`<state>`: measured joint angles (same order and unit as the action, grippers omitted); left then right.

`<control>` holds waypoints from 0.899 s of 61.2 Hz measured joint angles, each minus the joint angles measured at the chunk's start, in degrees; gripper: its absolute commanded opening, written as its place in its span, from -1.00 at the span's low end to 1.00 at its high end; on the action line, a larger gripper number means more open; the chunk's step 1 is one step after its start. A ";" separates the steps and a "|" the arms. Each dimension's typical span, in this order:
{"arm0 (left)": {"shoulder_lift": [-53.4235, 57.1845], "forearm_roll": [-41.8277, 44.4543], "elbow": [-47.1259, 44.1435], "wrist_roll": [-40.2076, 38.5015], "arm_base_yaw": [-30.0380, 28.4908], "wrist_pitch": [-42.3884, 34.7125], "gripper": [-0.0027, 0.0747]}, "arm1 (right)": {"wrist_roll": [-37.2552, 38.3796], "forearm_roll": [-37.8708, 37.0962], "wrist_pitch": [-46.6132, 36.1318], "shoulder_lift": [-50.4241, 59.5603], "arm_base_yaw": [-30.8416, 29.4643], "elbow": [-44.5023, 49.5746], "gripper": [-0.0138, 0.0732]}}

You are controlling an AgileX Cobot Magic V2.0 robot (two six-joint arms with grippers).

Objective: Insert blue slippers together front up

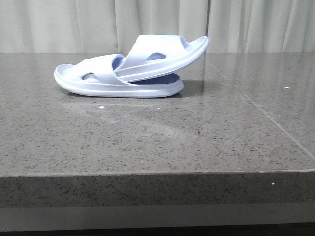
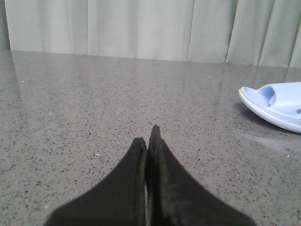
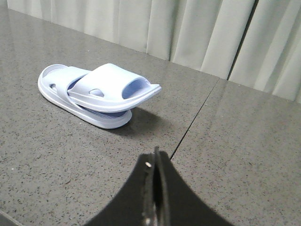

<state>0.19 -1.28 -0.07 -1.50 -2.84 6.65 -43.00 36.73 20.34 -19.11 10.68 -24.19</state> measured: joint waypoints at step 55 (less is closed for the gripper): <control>0.00 0.00 0.00 0.00 0.00 0.00 -0.98 | 39.25 -27.28 -12.55 4.36 1.31 12.89 -0.93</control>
<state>0.19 -1.28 -0.07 -1.50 -2.84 6.65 -3.75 9.45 7.79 -14.75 11.99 -11.29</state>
